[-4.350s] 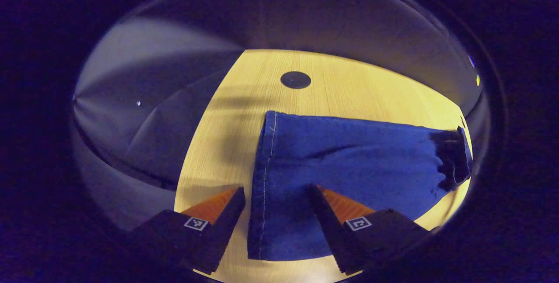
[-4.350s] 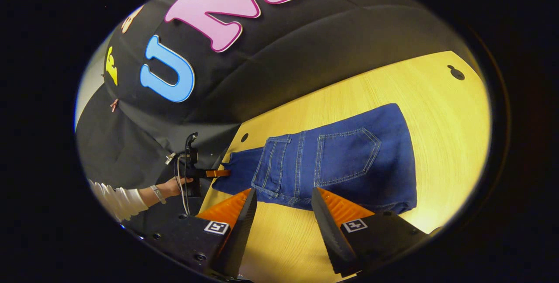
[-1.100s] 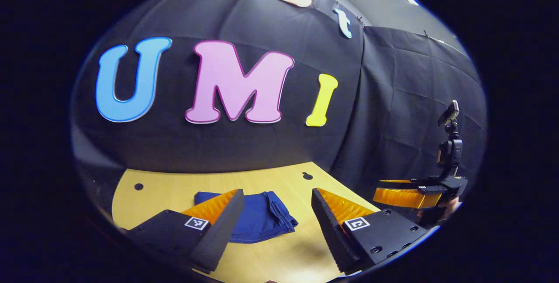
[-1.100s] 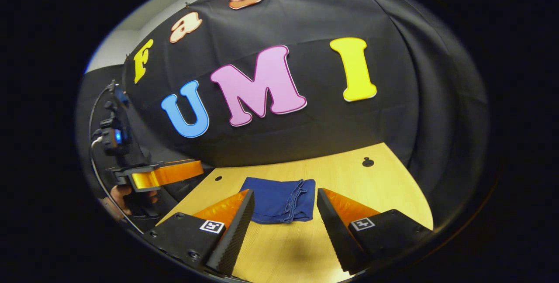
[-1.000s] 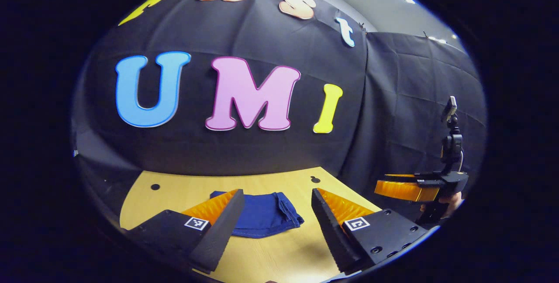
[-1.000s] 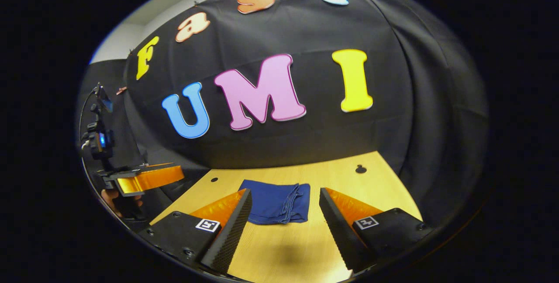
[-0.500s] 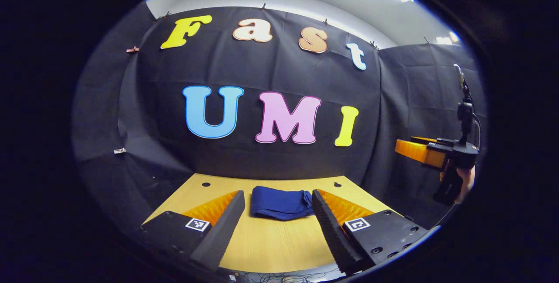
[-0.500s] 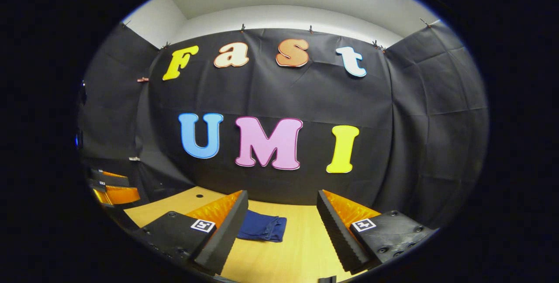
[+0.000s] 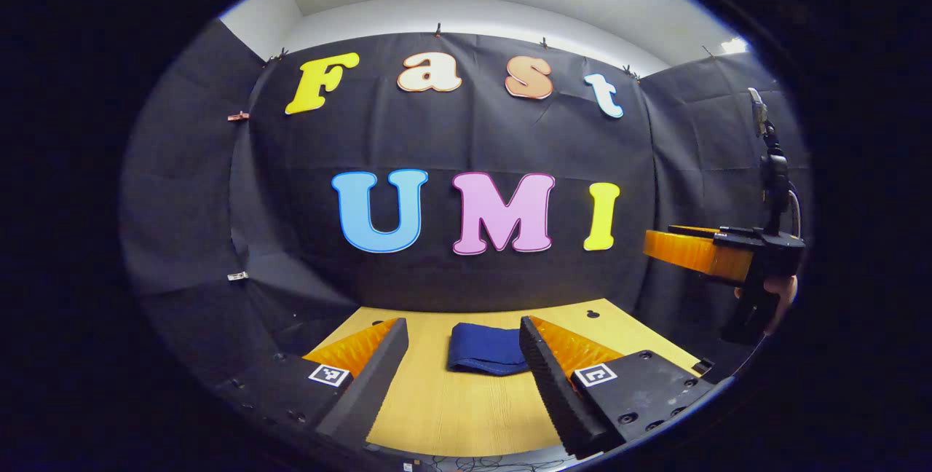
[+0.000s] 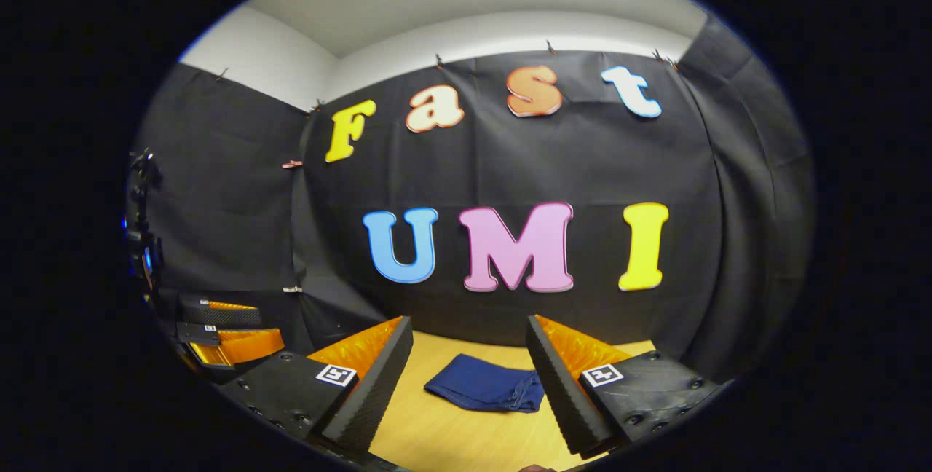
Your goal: Grasp the waist and the cuffs of the jeans and fold them to make the two legs overlap; first hold the waist and fold one-third of the jeans toward the cuffs, then hold the cuffs and fold the remaining one-third in the same direction to finish folding.
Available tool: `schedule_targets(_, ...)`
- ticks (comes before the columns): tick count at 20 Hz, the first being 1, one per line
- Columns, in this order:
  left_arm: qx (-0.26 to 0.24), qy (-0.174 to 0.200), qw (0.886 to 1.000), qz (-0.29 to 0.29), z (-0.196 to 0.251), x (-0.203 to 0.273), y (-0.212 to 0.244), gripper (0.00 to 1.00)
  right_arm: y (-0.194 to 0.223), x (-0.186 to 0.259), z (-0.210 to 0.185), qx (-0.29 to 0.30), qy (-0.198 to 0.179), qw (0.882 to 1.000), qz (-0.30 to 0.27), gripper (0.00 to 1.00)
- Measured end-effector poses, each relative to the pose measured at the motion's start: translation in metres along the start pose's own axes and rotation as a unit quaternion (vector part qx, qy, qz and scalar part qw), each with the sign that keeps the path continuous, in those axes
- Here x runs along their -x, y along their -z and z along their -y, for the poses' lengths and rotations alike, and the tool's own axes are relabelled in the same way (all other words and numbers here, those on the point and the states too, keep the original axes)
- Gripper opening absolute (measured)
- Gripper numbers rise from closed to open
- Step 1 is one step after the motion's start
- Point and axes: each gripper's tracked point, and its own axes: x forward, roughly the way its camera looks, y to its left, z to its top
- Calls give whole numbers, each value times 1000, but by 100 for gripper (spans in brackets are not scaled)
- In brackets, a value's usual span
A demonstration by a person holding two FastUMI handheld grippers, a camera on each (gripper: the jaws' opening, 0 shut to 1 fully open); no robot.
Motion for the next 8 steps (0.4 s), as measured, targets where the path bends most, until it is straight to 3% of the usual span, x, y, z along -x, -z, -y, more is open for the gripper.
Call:
schedule_targets(4,-4,-7,1000,13,18,-2,-11,96,-27,-2,57,111,58,992,32,96)
schedule_targets(8,-4,-12,1000,25,32,-3,-31,96,-22,-7,68,132,55,989,25,96)
